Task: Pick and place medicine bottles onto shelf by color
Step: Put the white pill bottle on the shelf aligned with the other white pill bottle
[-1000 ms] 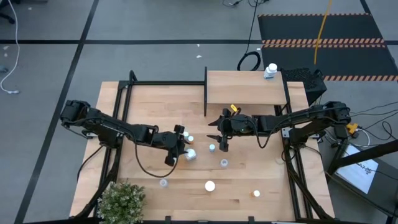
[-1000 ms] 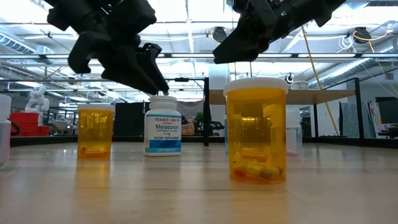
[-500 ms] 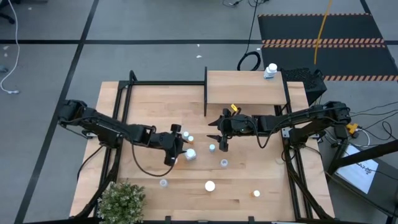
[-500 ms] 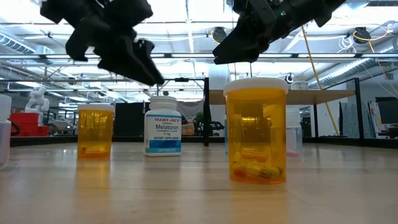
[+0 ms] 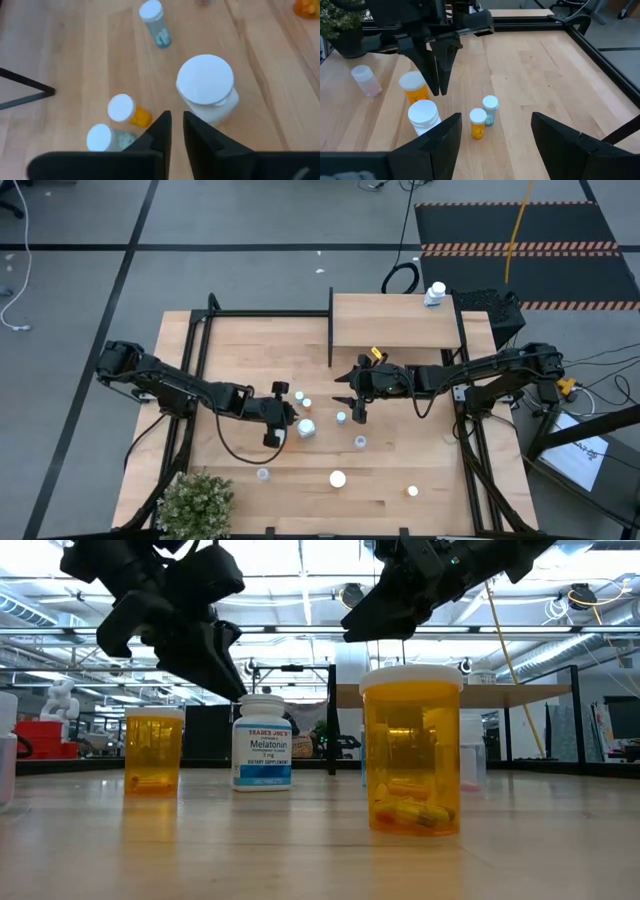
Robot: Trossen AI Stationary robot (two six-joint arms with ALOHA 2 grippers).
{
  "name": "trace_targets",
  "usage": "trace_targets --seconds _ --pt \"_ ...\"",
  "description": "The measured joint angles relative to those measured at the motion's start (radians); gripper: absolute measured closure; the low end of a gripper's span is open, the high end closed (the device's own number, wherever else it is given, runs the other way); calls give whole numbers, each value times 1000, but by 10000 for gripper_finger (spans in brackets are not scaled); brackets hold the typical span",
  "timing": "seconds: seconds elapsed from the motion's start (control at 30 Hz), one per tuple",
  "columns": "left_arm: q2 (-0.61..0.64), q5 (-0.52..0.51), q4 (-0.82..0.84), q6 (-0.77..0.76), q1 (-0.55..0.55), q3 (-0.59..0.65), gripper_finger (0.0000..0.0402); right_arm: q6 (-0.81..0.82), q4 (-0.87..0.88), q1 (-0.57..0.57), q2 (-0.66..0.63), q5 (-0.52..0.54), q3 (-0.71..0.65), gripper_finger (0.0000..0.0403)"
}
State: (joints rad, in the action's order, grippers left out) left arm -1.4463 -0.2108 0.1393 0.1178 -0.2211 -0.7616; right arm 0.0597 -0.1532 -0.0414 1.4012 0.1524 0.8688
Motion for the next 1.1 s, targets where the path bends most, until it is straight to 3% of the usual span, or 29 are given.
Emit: trace_targets --seconds 0.37,0.57,0.87,1.1 --pt "-44 2 -49 -8 19 -3 375 -2 0 0 0 0 0 167" --pt "-53 103 -82 -14 15 0 376 -3 0 0 0 -1 0 167" --pt "-53 177 -114 -53 -4 0 376 8 0 0 0 -1 0 167" --pt "-48 179 -123 -67 -22 0 376 171 59 -11 0 6 49 167"
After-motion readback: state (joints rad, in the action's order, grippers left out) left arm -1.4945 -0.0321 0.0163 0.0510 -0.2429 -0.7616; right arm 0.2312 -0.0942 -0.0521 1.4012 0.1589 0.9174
